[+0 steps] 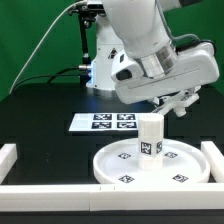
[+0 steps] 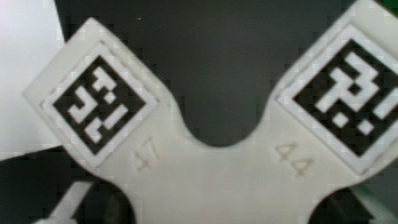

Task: Assemble round table

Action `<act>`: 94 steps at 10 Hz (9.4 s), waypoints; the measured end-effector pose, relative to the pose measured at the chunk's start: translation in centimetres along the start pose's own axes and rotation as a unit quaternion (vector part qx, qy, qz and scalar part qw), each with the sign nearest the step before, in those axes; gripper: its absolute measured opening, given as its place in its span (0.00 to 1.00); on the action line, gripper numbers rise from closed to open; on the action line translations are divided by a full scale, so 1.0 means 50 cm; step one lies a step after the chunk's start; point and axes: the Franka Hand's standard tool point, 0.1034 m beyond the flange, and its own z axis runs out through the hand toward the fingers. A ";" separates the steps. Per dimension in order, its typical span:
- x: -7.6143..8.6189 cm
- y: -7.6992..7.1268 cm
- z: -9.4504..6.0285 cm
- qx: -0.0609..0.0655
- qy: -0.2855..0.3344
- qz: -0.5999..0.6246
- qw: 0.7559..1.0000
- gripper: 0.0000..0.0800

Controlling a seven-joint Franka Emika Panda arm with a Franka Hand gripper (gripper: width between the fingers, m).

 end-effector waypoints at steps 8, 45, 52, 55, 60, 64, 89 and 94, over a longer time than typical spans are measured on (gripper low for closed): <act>0.083 -0.016 -0.186 -0.059 -0.028 -0.108 0.992 0.61; 0.226 -0.010 -0.295 -0.360 0.118 -0.534 0.756 0.61; 0.219 -0.002 -0.257 -0.365 0.102 -0.553 0.742 0.61; 0.227 0.007 -0.256 -0.363 0.105 -0.559 0.738 0.60; 0.232 0.018 -0.242 -0.360 0.101 -0.566 0.734 0.60; 0.242 0.009 -0.218 -0.355 0.098 -0.573 0.732 0.59; 0.237 0.005 -0.237 -0.331 0.070 -0.558 0.758 0.54; 0.241 0.007 -0.242 -0.283 0.213 -0.365 0.861 0.55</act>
Offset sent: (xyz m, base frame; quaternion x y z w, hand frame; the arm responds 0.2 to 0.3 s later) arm 0.0578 -0.0497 0.0555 -0.0827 -0.0397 -0.1092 0.9898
